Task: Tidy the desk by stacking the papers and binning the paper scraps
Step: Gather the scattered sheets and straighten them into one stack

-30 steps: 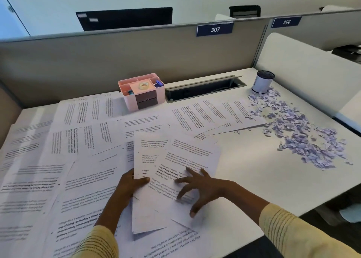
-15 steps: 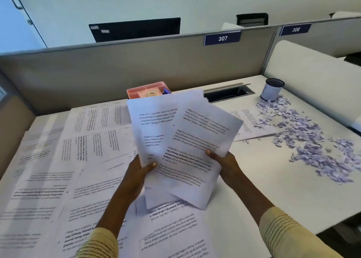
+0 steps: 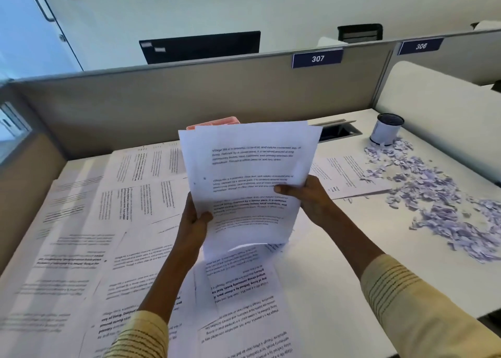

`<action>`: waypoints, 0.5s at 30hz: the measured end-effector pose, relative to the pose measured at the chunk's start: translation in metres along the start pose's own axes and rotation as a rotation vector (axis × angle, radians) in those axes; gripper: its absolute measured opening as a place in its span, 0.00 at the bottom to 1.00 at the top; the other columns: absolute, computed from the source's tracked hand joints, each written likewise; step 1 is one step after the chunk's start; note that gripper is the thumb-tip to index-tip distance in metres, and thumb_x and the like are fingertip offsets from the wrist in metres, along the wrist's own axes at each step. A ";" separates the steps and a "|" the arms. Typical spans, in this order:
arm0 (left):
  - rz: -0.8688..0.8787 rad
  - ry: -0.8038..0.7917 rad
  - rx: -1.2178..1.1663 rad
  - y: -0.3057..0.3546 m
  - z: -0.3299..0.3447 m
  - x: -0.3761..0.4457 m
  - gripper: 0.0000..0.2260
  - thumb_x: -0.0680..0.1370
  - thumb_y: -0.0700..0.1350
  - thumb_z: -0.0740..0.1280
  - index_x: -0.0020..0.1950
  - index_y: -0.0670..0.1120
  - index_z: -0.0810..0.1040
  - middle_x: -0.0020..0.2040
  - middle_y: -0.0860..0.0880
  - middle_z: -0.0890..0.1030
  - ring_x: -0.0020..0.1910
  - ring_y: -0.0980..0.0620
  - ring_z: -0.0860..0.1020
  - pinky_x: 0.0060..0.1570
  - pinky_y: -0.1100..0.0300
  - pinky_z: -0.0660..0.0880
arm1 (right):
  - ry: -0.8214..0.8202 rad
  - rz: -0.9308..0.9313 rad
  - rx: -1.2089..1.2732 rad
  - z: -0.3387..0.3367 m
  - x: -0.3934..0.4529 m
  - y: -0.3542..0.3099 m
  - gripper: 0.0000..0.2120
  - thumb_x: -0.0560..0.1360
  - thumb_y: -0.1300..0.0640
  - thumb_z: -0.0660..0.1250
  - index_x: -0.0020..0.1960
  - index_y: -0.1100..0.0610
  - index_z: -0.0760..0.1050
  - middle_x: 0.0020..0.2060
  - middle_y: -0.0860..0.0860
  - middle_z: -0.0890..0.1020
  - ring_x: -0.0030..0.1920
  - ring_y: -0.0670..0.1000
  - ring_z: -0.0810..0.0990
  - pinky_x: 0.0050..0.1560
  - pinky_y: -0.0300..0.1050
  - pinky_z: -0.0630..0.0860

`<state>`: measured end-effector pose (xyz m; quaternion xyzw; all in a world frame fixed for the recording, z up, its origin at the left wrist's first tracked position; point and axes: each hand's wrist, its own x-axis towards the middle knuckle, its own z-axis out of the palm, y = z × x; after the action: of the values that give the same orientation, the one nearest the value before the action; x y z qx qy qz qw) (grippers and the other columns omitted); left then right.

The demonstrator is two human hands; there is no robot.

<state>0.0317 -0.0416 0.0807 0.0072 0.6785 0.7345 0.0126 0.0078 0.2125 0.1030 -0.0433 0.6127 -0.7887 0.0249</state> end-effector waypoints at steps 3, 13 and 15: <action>0.032 0.064 0.048 -0.004 0.003 -0.003 0.28 0.76 0.29 0.55 0.66 0.58 0.66 0.62 0.46 0.74 0.63 0.43 0.72 0.60 0.39 0.73 | 0.024 -0.005 -0.006 0.006 0.001 0.006 0.18 0.68 0.71 0.70 0.57 0.62 0.78 0.53 0.57 0.83 0.54 0.58 0.82 0.53 0.52 0.79; 0.052 0.190 -0.052 -0.013 0.003 -0.024 0.09 0.76 0.47 0.59 0.56 0.54 0.69 0.55 0.50 0.76 0.60 0.43 0.72 0.60 0.45 0.73 | 0.077 0.061 -0.271 0.012 -0.001 0.029 0.28 0.60 0.49 0.77 0.58 0.55 0.78 0.53 0.53 0.83 0.54 0.56 0.81 0.58 0.59 0.77; 0.069 0.208 -0.024 -0.013 0.005 -0.025 0.07 0.82 0.43 0.57 0.55 0.55 0.69 0.54 0.50 0.76 0.59 0.44 0.73 0.58 0.48 0.74 | 0.089 0.077 -0.278 0.013 -0.002 0.030 0.27 0.61 0.50 0.76 0.58 0.57 0.79 0.52 0.54 0.84 0.54 0.57 0.81 0.58 0.59 0.77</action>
<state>0.0572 -0.0364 0.0681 -0.0458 0.6667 0.7393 -0.0830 0.0104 0.1923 0.0774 0.0120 0.7177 -0.6959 0.0218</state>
